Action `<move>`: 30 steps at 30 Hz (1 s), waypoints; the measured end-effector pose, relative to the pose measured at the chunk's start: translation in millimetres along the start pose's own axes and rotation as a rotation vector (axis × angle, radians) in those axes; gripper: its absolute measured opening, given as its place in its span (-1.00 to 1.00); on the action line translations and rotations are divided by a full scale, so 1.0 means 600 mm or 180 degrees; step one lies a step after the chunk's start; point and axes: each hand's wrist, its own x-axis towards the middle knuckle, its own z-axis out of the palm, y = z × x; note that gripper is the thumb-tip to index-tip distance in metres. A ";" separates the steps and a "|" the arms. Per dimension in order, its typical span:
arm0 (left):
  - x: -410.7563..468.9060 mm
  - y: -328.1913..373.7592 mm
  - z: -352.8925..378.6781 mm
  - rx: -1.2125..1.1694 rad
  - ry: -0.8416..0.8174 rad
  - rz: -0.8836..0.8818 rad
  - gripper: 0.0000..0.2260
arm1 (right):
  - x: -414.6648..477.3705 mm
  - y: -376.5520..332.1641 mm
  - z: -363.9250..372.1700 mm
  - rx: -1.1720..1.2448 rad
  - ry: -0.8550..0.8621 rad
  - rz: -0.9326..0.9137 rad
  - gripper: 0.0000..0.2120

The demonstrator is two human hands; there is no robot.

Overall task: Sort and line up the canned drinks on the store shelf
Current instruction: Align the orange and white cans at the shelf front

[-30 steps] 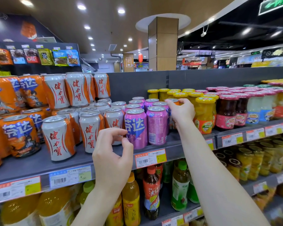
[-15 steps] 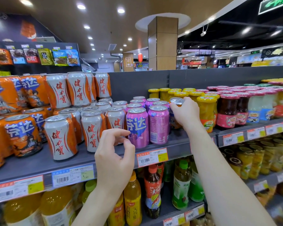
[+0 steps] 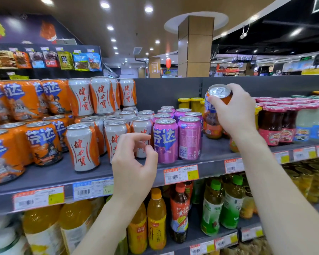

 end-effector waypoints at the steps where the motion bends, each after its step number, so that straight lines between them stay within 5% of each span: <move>1: 0.002 0.003 -0.002 -0.0017 -0.0011 -0.0025 -0.86 | 0.003 -0.014 -0.011 0.0007 -0.0001 -0.0116 -0.57; 9: 0.020 0.009 -0.041 0.0084 0.0015 -0.0049 -0.81 | 0.000 -0.103 -0.001 0.0741 -0.0468 -0.0493 -0.62; 15: 0.023 -0.017 -0.118 0.0170 0.0219 -0.0323 -0.79 | -0.059 -0.186 0.045 0.1799 -0.1558 -0.0325 -0.52; 21: 0.019 -0.029 -0.211 0.0369 0.0141 -0.0371 -0.54 | -0.139 -0.281 0.091 0.2171 -0.2437 -0.0411 -0.87; 30: 0.006 -0.084 -0.351 0.0896 0.0318 -0.0681 -0.39 | -0.262 -0.397 0.184 0.2255 -0.2764 -0.0345 -0.59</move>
